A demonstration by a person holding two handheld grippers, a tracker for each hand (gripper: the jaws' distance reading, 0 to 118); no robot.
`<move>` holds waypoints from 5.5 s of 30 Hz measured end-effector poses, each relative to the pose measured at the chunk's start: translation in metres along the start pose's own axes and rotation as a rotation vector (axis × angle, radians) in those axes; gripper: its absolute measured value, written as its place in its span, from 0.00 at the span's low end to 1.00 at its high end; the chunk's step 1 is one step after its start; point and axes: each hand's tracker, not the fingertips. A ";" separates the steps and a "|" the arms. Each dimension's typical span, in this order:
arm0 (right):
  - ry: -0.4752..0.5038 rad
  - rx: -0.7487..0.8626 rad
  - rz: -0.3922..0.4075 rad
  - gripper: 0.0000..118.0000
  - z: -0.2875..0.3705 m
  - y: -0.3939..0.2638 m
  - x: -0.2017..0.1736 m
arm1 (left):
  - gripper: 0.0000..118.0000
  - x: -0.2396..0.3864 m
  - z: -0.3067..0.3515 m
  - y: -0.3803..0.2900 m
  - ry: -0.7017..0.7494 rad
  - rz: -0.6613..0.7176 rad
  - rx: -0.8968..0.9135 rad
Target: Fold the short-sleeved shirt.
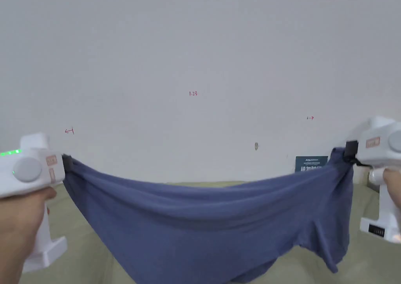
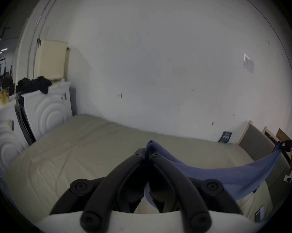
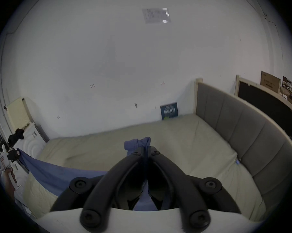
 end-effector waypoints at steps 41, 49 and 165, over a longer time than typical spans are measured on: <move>0.145 -0.123 0.172 0.97 0.263 -0.368 0.064 | 0.96 -0.090 0.336 -0.308 -0.062 -0.268 -0.133; 0.195 0.096 0.208 0.10 0.348 -0.388 0.010 | 0.00 -0.085 0.390 -0.328 0.088 -0.285 -0.103; 0.253 0.386 0.090 0.01 0.115 0.067 -0.051 | 0.03 0.038 0.076 0.015 -0.169 0.072 0.156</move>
